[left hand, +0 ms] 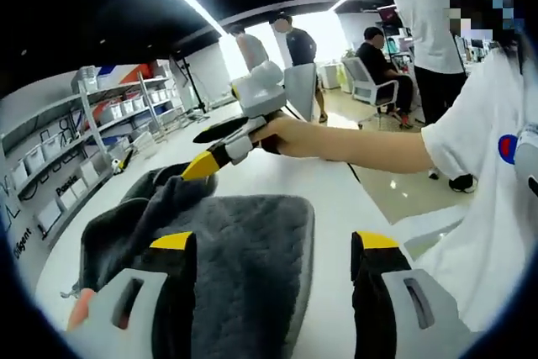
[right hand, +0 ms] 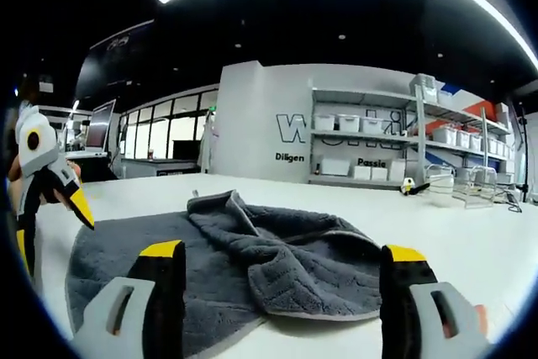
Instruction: Open the folded towel by lifting each exposed corner and separating the folded layers until the towel lies flat within the target outline without major curled edges
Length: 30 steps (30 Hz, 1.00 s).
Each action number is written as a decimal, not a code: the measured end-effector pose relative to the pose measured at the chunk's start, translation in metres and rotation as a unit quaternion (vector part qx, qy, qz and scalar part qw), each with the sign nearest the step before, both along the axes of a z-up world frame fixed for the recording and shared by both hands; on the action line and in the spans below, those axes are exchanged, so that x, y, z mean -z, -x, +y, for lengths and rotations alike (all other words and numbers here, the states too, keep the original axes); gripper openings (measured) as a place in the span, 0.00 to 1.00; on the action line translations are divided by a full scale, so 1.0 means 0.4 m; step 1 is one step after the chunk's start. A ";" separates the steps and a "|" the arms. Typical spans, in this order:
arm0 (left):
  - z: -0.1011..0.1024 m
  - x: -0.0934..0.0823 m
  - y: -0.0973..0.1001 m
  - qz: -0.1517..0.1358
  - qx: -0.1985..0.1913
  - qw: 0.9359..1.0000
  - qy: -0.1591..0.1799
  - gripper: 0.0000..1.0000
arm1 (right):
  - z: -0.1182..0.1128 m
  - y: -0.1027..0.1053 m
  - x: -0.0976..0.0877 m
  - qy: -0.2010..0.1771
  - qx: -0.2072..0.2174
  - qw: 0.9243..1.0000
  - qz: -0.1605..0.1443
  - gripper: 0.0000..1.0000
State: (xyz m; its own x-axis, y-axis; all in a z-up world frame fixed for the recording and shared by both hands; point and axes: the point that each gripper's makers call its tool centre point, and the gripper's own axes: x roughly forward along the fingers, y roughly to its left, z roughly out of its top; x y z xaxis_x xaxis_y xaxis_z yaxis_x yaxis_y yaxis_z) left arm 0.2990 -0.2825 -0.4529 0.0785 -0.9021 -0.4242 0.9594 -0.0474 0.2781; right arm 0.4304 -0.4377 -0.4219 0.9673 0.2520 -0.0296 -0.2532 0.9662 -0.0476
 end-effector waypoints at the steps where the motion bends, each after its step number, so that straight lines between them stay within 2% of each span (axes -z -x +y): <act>1: -0.007 0.002 0.002 0.002 0.001 1.000 0.000 0.70 | 0.000 0.002 0.000 -0.002 0.000 1.000 0.000 0.98; 8: -0.064 0.039 0.040 0.042 0.014 0.999 0.001 0.64 | -0.006 0.002 0.002 -0.007 0.003 1.000 0.002 0.98; 14: -0.105 0.065 0.057 0.077 0.008 0.997 0.004 0.55 | -0.011 0.000 0.001 -0.010 0.004 1.000 0.004 0.98; 16: -0.115 0.068 0.062 0.081 0.007 0.997 0.007 0.54 | -0.009 0.002 0.001 -0.011 0.004 1.000 0.003 0.98; 20: -0.138 0.080 0.074 0.092 0.003 0.996 0.007 0.45 | -0.009 0.002 0.001 -0.013 0.003 1.000 0.004 0.98; 23: -0.149 0.087 0.066 0.089 -0.013 0.996 0.007 0.45 | -0.007 0.006 0.001 -0.014 0.004 1.000 0.003 0.98; 26: -0.154 0.097 0.055 0.085 -0.024 0.996 0.001 0.40 | -0.009 0.005 -0.001 -0.017 0.004 1.000 0.002 0.98; 29: -0.157 0.099 0.054 0.122 -0.036 0.992 0.007 0.37 | -0.009 0.005 -0.002 -0.018 0.005 1.000 0.002 0.98; 30: -0.156 0.101 0.047 0.124 -0.043 0.991 0.005 0.36 | -0.010 0.005 -0.002 -0.019 0.005 1.000 0.002 0.98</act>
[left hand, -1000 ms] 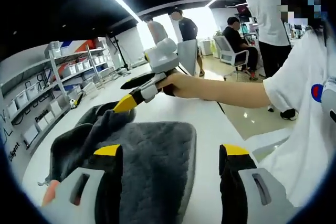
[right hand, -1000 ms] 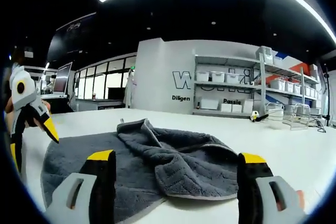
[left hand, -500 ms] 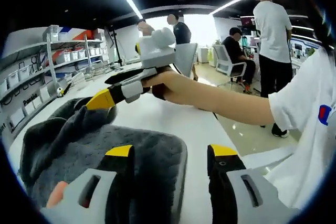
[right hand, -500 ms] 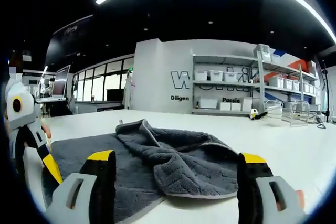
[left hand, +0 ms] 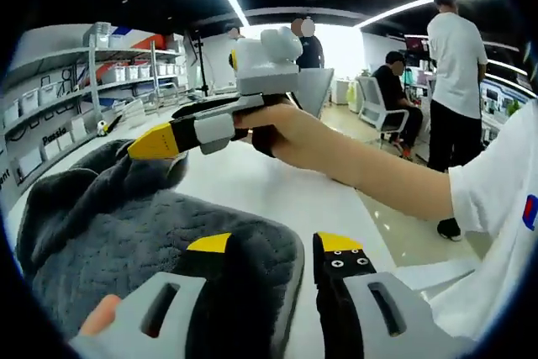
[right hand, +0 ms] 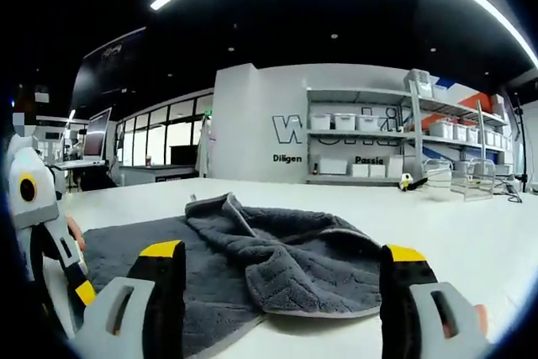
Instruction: Open the folded towel by lifting each exposed corner and separating the folded layers until the towel lies flat within the target outline without major curled edges
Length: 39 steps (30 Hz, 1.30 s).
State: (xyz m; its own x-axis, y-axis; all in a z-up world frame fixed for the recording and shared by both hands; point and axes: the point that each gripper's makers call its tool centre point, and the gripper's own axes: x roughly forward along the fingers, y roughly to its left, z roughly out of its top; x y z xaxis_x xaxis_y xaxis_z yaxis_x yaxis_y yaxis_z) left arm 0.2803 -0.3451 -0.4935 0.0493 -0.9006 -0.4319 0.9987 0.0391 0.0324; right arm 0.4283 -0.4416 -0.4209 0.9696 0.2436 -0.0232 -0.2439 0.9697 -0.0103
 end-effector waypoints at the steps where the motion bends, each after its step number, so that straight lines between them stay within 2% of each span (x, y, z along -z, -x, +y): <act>1: 0.000 0.003 -0.007 0.002 -0.007 1.000 -0.003 0.35 | 0.000 0.000 0.000 0.000 0.000 1.000 0.000 0.98; 5: 0.003 0.015 -0.013 -0.013 -0.012 1.000 -0.013 0.30 | 0.000 0.001 -0.002 -0.002 0.001 1.000 -0.002 0.98; 10: -0.002 0.017 -0.007 -0.003 -0.012 1.000 -0.014 0.27 | -0.002 0.000 -0.002 -0.004 0.002 1.000 -0.002 0.98; 19: 0.001 0.016 -0.033 0.000 -0.031 0.999 -0.021 0.10 | -0.004 -0.002 0.000 -0.004 0.003 1.000 0.000 0.98; 23: 0.007 0.016 -0.039 0.007 -0.032 0.999 -0.024 0.06 | -0.005 -0.003 0.002 -0.004 0.004 1.000 0.002 0.98; 39: 0.039 0.020 -0.036 0.018 -0.029 0.999 -0.037 0.04 | -0.015 -0.004 0.004 -0.009 0.008 1.000 0.003 0.98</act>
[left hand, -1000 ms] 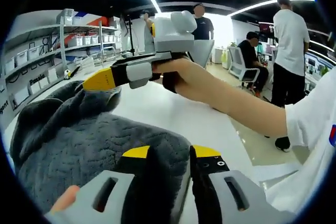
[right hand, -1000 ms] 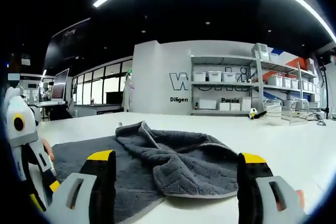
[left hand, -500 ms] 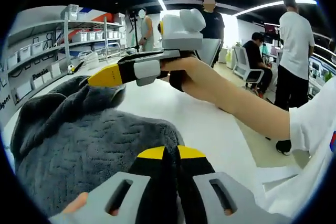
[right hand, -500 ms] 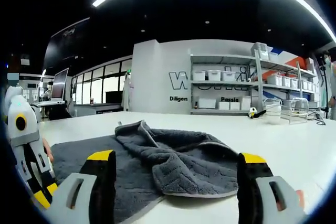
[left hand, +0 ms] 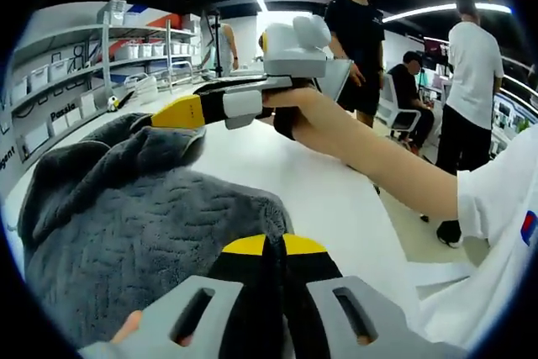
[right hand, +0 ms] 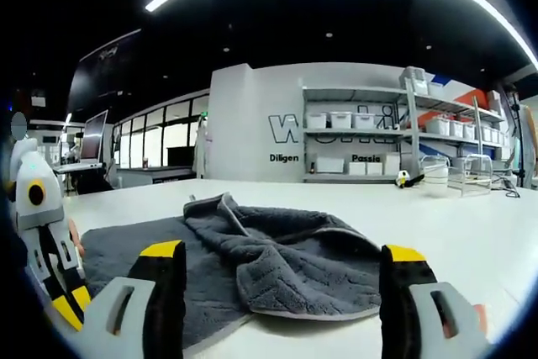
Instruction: Open the folded towel by lifting each exposed corner and separating the folded layers until the towel lies flat within the target outline without major curled edges
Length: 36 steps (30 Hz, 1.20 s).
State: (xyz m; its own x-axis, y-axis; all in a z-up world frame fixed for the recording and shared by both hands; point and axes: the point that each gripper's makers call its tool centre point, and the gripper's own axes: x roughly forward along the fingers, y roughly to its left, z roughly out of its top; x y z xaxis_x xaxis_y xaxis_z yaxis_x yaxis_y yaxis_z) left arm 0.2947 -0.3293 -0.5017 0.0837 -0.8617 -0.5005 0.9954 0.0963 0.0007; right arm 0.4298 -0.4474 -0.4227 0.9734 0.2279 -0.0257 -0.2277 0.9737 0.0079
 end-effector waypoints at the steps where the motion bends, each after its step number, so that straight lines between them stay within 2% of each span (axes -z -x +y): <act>1: 0.003 0.000 0.000 0.001 -0.001 1.000 0.000 0.04 | 0.000 0.000 0.000 -0.001 0.000 1.000 0.000 0.98; 17: 0.085 0.002 -0.023 0.023 -0.019 1.000 -0.005 0.04 | -0.005 0.003 0.009 -0.004 0.005 1.000 0.007 0.98; 36: 0.271 -0.001 -0.075 0.046 -0.051 0.998 -0.010 0.04 | -0.020 0.001 0.022 -0.007 0.016 1.000 0.019 0.97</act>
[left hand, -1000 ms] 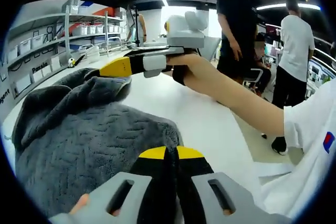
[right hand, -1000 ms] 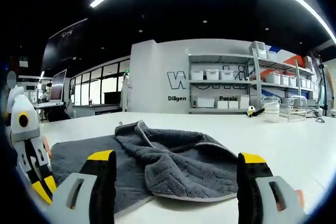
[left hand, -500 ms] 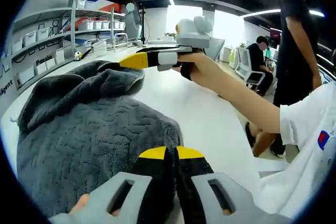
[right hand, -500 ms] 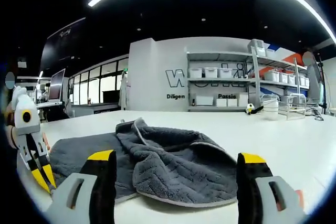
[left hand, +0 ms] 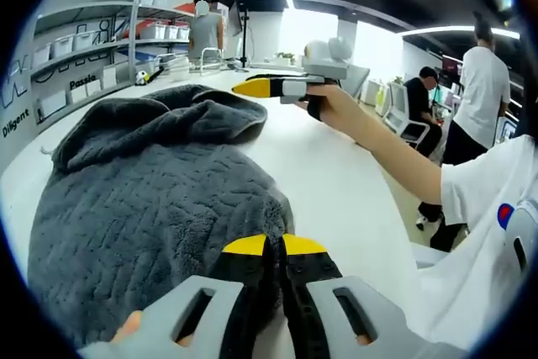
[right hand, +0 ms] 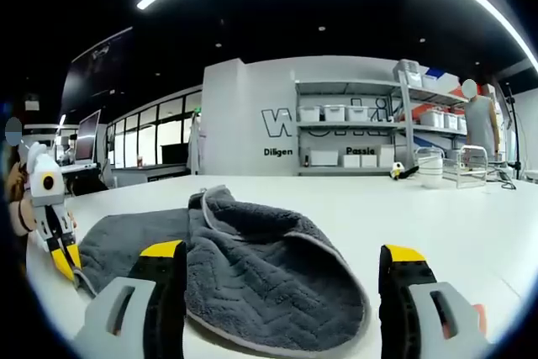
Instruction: Open the folded towel by lifting each exposed corner and separating the folded layers until the towel lies flat within the target outline without major curled edges
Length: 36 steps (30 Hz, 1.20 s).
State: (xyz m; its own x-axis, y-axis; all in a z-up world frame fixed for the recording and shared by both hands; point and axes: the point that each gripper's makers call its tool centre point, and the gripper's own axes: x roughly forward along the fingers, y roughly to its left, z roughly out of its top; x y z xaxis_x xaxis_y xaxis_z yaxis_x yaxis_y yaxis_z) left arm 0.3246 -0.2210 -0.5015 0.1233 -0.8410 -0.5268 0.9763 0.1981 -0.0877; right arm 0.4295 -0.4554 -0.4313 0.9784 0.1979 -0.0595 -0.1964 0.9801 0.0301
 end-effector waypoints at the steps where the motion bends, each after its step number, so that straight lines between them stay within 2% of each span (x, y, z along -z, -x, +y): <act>1: 0.011 -0.001 -0.006 0.000 0.000 1.000 -0.002 0.04 | 0.000 0.000 0.000 0.000 0.000 1.000 0.000 0.97; 9: 0.086 -0.003 -0.025 0.001 0.003 1.000 -0.014 0.04 | 0.000 0.000 0.003 0.000 0.001 1.000 0.003 0.97; 14: 0.137 -0.002 -0.028 -0.014 0.011 0.999 -0.033 0.04 | 0.001 0.000 0.005 0.000 0.000 1.000 0.004 0.97; 18: 0.179 -0.004 -0.040 -0.012 0.015 0.999 -0.040 0.04 | -0.001 0.000 0.007 0.000 0.001 1.000 0.006 0.97; 28: 0.268 -0.003 -0.048 0.030 0.017 0.999 -0.031 0.04 | -0.002 0.000 0.011 0.000 0.002 1.000 0.009 0.97; 36: 0.332 -0.004 -0.053 0.040 0.025 0.998 -0.029 0.04 | -0.004 -0.001 0.014 0.000 0.002 1.000 0.011 0.97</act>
